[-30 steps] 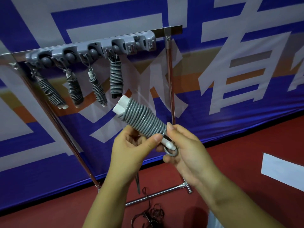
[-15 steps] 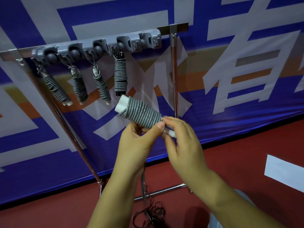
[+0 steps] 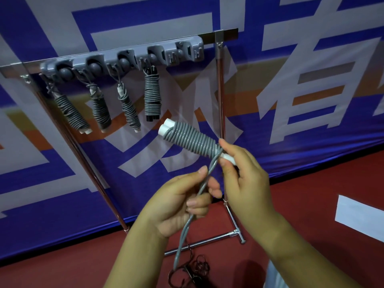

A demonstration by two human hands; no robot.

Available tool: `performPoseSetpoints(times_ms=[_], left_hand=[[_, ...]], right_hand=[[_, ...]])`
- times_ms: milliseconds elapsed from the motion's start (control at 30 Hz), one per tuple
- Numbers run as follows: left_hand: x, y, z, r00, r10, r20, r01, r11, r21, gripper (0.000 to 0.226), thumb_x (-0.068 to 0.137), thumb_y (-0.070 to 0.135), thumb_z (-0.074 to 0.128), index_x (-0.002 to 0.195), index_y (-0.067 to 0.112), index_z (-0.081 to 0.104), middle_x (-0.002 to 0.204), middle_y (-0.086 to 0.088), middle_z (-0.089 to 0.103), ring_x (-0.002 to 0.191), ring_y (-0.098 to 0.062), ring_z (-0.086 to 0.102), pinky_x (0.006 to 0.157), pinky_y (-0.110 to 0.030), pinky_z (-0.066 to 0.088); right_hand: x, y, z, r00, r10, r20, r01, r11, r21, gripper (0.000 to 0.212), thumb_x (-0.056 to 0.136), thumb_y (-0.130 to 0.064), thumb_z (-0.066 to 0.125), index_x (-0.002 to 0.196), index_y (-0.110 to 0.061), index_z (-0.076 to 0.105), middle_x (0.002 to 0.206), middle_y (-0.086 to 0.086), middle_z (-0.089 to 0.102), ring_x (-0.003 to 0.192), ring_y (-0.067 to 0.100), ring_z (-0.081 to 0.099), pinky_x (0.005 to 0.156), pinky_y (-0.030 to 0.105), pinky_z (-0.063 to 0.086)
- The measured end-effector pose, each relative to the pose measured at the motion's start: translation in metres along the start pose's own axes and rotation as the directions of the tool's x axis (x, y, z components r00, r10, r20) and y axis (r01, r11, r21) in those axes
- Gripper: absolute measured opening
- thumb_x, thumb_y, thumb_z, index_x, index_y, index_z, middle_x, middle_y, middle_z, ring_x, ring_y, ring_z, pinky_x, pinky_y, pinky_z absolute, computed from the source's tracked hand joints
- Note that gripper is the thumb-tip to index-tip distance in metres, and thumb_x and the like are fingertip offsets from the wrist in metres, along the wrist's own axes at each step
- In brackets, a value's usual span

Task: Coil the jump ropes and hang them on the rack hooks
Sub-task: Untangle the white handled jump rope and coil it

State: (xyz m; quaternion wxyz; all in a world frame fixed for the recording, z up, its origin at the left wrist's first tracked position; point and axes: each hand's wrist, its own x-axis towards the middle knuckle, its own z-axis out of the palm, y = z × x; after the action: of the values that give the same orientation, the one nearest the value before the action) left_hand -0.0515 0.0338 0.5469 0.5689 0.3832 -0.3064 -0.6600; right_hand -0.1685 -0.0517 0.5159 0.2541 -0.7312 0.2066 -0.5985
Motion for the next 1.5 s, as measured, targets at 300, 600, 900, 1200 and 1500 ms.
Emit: performPoseSetpoints(times_ms=[300,600,900,1200,1500], left_hand=[[0.01,-0.007,-0.013,0.946,-0.069,0.316,0.186,0.916,-0.356,0.04,0.103,0.025,0.039,0.123,-0.004,0.058,0.097,-0.015,0.071,0.053,-0.008,0.058,0.054,-0.017,0.049],[-0.004,0.003,0.023,0.949,0.229,-0.215,-0.164,0.945,0.284,0.007,0.077,-0.004,0.07,0.08,0.002,0.066,0.075,-0.011,0.072,0.045,-0.006,0.054,0.039,-0.014,0.04],[-0.014,-0.003,0.033,0.704,0.628,-0.331,-0.3,0.685,0.664,0.022,0.075,0.009,0.074,0.061,0.017,0.059,0.068,-0.007,0.07,0.049,-0.005,0.051,0.048,-0.016,0.042],[0.004,0.001,0.017,0.953,0.211,-0.219,-0.133,0.937,0.322,0.03,0.081,0.03,0.068,0.071,0.009,0.05,0.054,-0.001,0.06,0.035,-0.002,0.03,0.036,-0.014,0.023],[0.002,0.007,-0.004,0.991,0.078,0.108,-0.104,0.96,0.259,0.027,0.076,0.04,0.076,0.081,0.014,0.071,0.044,0.003,0.05,0.035,-0.002,0.041,0.039,-0.014,0.034]], right_hand=[[-0.004,0.011,0.0,0.998,-0.065,-0.014,0.065,0.998,-0.015,0.033,0.092,-0.014,0.05,0.12,-0.003,0.062,0.114,0.004,0.062,0.104,0.022,0.063,0.09,0.026,0.051],[-0.004,0.011,0.0,0.998,-0.057,-0.034,0.056,0.998,-0.021,0.032,0.09,-0.016,0.05,0.117,-0.005,0.063,0.116,-0.013,0.054,0.106,0.014,0.06,0.089,0.021,0.05],[-0.001,0.007,-0.001,1.0,-0.002,-0.03,0.002,1.0,-0.014,0.033,0.091,-0.019,0.049,0.118,-0.005,0.063,0.108,-0.007,0.058,0.093,0.014,0.063,0.081,0.015,0.05],[-0.004,0.005,0.005,0.995,-0.078,-0.055,0.078,0.997,0.001,0.031,0.089,-0.011,0.048,0.116,-0.006,0.062,0.116,-0.017,0.053,0.106,0.01,0.059,0.088,0.022,0.051],[-0.012,0.005,0.005,0.99,-0.139,0.017,0.139,0.99,0.002,0.033,0.09,-0.002,0.05,0.121,-0.002,0.062,0.118,0.007,0.06,0.107,0.018,0.059,0.094,0.012,0.043]])
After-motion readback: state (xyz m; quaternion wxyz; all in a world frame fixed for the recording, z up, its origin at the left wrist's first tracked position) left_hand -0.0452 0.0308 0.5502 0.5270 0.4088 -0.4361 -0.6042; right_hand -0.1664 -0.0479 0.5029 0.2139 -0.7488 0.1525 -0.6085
